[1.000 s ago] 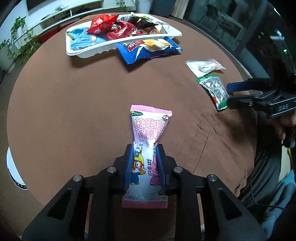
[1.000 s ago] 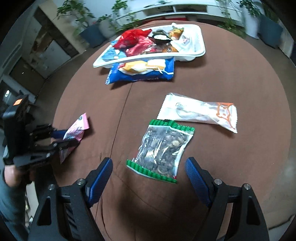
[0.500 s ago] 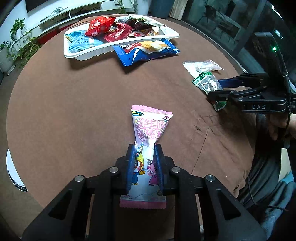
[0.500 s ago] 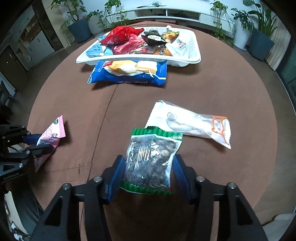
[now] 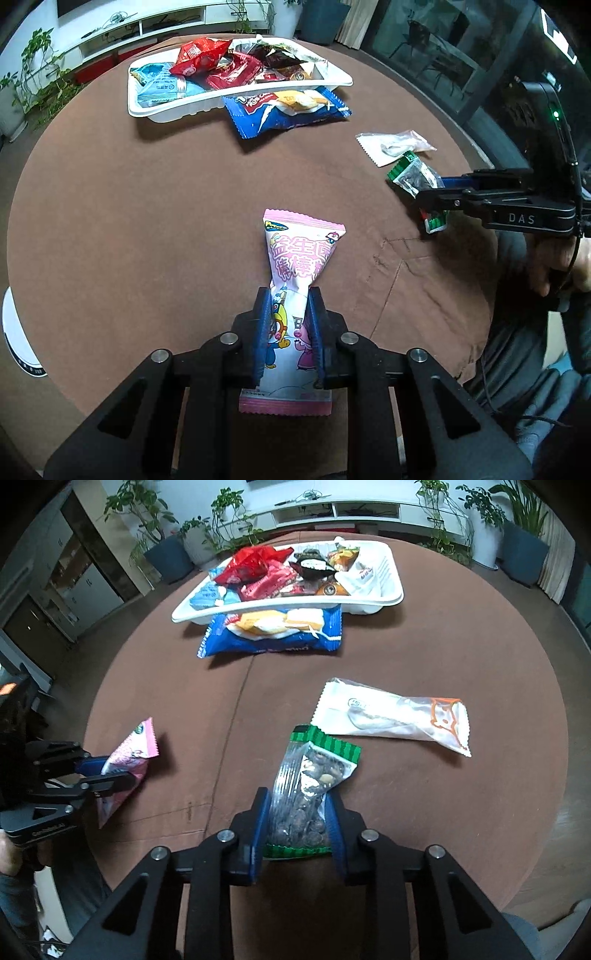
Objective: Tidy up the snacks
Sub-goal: 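Carry the pink candy packet and green-edged nut bag over the white tray, then open both tools to drop the two packets into the tray, then withdraw both tools back toward the blue packet and white wrapper, then grasp the blue cake packet with the left tool while the right tool grips the white wrapper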
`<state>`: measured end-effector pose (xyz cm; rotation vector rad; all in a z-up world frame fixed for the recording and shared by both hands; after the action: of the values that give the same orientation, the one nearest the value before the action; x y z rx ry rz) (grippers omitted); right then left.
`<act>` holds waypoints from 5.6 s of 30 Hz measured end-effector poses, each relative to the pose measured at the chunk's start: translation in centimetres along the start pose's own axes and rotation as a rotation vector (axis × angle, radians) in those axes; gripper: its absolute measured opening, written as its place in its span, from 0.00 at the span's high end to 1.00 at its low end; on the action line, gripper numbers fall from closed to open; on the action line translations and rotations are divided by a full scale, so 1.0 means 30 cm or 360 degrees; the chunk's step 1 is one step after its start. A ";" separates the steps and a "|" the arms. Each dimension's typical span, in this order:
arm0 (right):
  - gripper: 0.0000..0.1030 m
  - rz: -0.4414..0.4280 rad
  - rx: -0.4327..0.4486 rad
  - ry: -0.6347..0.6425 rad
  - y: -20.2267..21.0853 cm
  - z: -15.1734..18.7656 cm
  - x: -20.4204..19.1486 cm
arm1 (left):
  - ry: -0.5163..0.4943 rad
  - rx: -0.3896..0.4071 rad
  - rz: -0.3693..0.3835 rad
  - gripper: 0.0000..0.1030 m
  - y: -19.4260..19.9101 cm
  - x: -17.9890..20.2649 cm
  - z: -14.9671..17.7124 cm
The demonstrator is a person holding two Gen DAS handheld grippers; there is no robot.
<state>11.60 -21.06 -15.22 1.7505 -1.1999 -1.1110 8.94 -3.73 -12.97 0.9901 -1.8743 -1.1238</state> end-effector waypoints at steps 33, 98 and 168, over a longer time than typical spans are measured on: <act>0.69 -0.0181 0.0584 -0.0245 0.407 -0.573 0.266 | 0.0336 0.0522 0.0093 0.83 0.321 -0.363 -0.643; 0.47 -0.0021 0.0156 0.0130 -0.233 -0.904 -0.006 | 0.0299 0.0248 -0.0170 0.65 -0.267 -0.395 -0.885; 0.12 -0.0396 0.0251 0.0110 0.135 -0.248 0.245 | -0.0792 -0.0377 -0.0005 0.30 -0.434 0.156 -0.644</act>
<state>18.61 -28.57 -10.71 2.0865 -1.0734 -1.1106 26.74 -18.91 -17.12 0.6144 -2.0470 -1.6655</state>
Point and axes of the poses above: each gripper's, at about its wrist camera, not at the fingertips, and y roughly against the way its jaws point, x to its right, z to its underside, the point moved 7 cm from there along -y, roughly the way its jaws point, and after that the axes turned 5 degrees about -x, right-handed, at the moved point
